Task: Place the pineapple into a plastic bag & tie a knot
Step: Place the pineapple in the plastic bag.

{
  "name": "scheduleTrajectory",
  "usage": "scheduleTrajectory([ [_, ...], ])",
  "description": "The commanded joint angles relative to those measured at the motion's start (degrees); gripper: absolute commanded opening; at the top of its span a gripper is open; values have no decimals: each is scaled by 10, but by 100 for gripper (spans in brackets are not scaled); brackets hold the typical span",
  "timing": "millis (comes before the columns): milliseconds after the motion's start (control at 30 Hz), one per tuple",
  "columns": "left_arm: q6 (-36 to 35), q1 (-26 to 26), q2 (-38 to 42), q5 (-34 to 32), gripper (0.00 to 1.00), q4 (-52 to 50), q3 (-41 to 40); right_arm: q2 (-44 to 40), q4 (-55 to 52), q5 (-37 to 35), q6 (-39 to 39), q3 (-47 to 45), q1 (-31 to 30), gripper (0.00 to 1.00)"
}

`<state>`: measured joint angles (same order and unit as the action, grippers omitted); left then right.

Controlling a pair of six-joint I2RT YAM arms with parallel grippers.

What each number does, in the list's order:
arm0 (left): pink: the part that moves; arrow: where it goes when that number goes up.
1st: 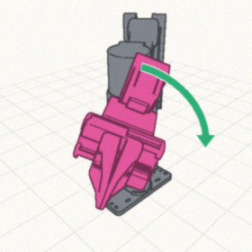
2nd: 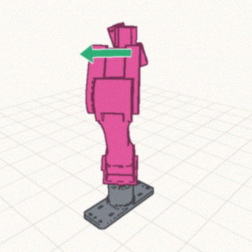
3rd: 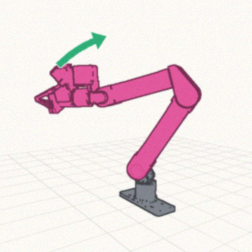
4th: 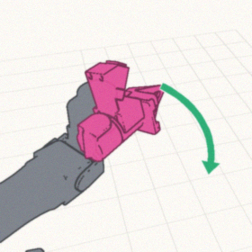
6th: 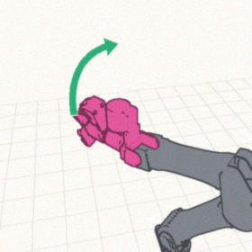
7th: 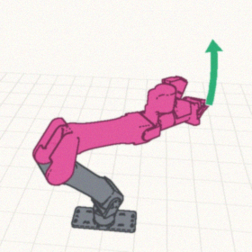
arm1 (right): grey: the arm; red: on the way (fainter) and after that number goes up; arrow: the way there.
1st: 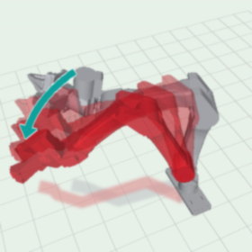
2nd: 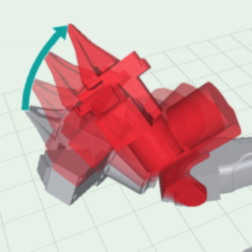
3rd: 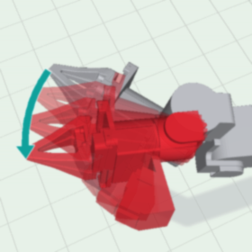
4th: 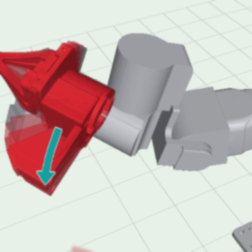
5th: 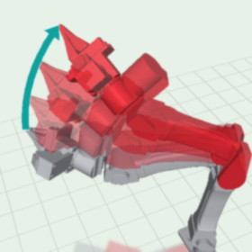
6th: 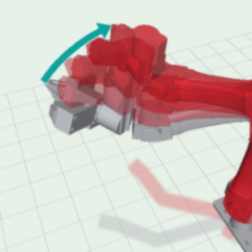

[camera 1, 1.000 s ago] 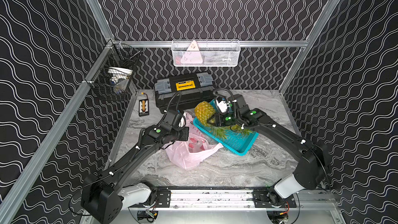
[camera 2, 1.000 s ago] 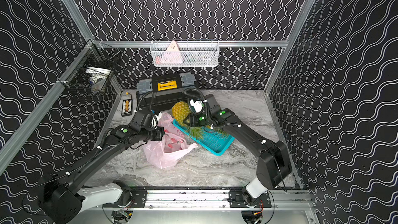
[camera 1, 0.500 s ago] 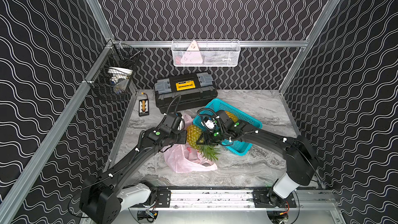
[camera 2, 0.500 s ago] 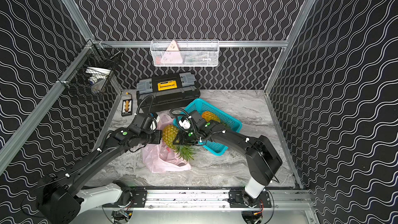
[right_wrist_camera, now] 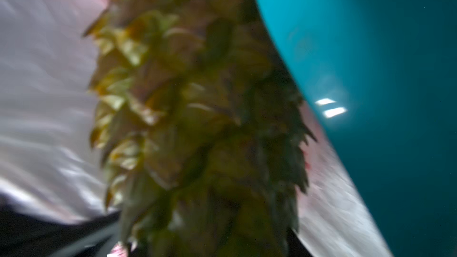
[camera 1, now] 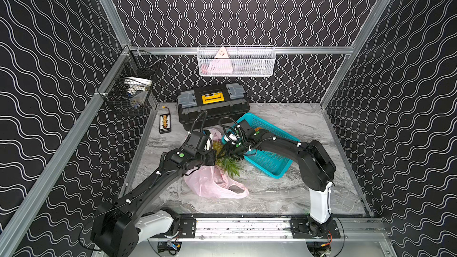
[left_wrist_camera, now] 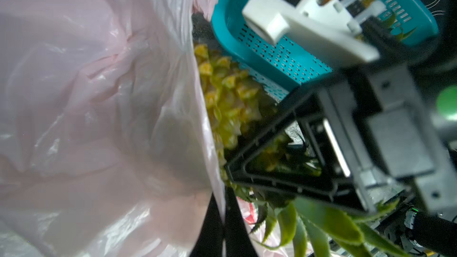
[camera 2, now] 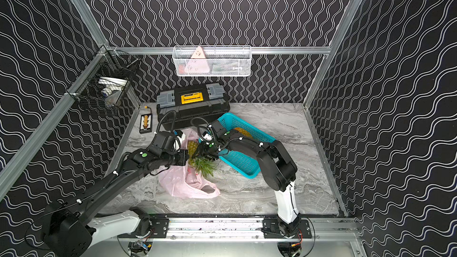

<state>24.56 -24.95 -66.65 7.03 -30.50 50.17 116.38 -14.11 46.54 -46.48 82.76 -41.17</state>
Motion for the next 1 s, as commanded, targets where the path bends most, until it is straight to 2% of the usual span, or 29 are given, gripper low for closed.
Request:
scheduleTrajectory([
  [0,18,1,0,15,0,30,-9,30,222,55,-194,-24,4,39],
  [100,26,1,-6,21,0,45,-18,48,342,56,-297,-38,-2,44],
  [167,33,1,-4,25,0,57,-22,56,382,51,-332,-37,-9,45],
  [367,48,3,6,45,0,79,-4,56,272,6,-262,-13,-24,46],
  [600,98,15,27,99,0,150,12,-21,149,-44,-178,-2,-10,47],
  [767,187,29,42,160,0,285,-33,-75,85,-66,-136,14,-12,51],
  [867,220,42,54,167,0,336,-69,-43,46,-46,-106,31,-18,51],
  [967,255,72,68,172,0,386,-125,-8,72,-46,-105,1,-18,50],
])
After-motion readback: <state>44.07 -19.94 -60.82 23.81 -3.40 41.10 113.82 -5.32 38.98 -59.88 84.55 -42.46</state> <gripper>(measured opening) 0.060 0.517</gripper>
